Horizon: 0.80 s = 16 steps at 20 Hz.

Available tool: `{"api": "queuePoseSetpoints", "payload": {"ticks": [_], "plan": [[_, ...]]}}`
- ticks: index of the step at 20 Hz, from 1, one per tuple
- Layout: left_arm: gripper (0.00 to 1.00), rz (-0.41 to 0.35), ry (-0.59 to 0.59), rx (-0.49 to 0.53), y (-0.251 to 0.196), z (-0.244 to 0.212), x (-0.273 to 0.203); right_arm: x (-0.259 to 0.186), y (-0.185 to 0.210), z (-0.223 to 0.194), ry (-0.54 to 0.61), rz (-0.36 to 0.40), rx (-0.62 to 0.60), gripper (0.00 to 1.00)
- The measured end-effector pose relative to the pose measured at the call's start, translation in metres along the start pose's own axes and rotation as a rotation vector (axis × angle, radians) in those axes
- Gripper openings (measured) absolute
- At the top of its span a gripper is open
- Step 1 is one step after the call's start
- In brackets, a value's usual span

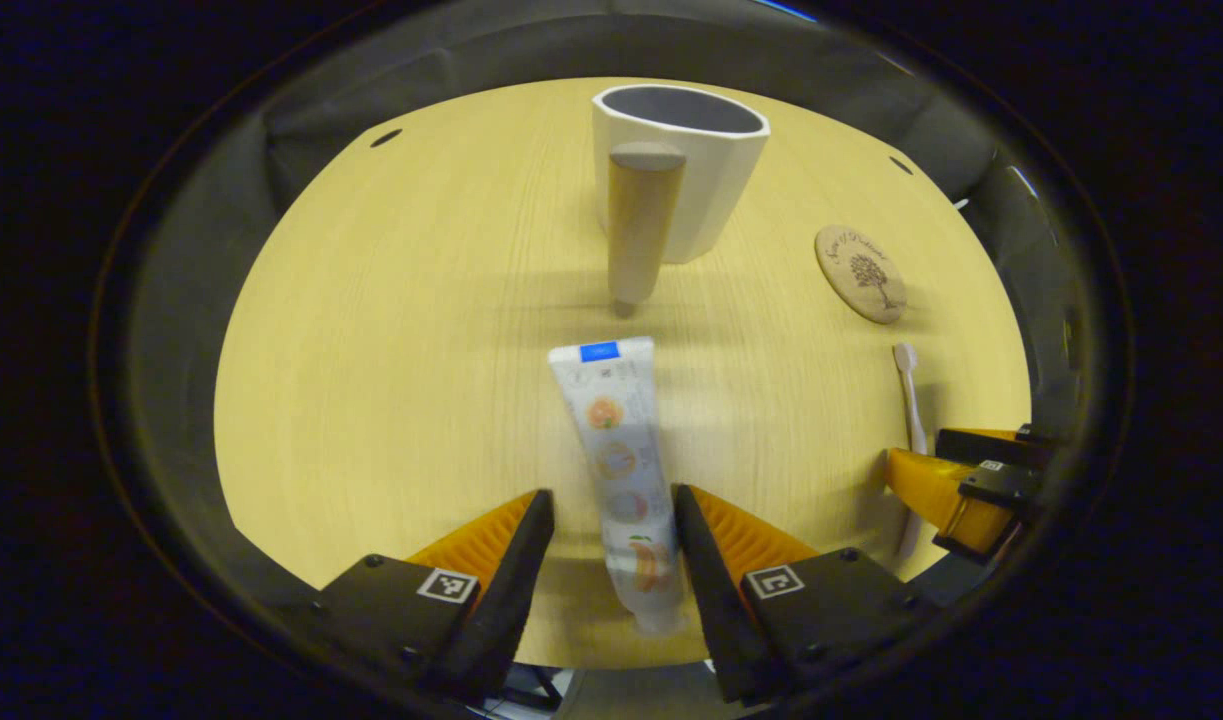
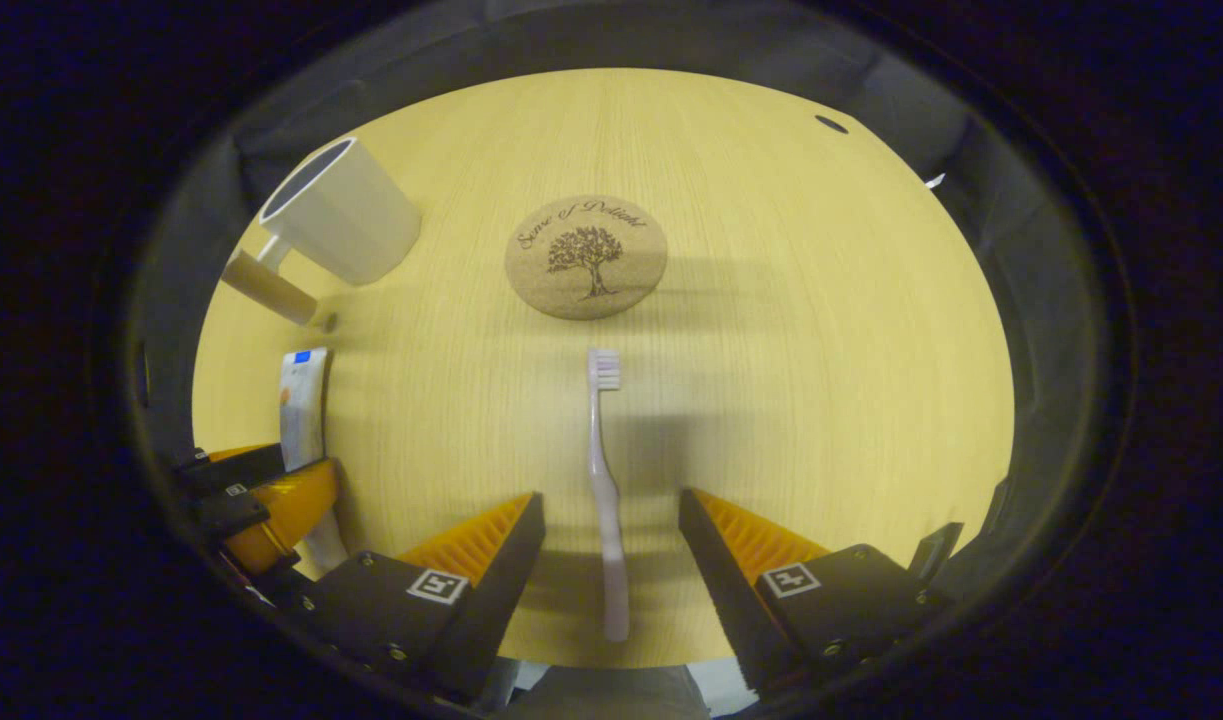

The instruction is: Put the toothbrush and toothpaste on the desktop into the cup, then pick up the cup and place it on the coaster on the desktop.

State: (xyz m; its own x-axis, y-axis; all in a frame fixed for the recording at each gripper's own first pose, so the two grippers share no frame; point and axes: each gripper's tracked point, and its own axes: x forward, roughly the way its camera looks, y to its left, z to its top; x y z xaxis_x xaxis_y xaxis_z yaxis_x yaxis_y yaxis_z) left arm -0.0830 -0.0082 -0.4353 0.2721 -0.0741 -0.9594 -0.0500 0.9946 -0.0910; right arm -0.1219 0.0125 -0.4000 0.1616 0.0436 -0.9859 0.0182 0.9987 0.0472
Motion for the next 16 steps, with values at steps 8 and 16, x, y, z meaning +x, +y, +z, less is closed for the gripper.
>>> {"api": "queuePoseSetpoints", "payload": {"ticks": [8, 16], "plan": [[0.38, 0.000, 0.042, 0.021, -0.002, 0.006, -0.003, -0.006, 0.002, 0.008, 0.087, 0.019, 0.028, 0.04], [0.13, -0.046, 0.009, -0.031, -0.001, 0.012, -0.005, -0.002, 0.000, 0.009, 0.083, 0.023, 0.011, 0.02]]}}
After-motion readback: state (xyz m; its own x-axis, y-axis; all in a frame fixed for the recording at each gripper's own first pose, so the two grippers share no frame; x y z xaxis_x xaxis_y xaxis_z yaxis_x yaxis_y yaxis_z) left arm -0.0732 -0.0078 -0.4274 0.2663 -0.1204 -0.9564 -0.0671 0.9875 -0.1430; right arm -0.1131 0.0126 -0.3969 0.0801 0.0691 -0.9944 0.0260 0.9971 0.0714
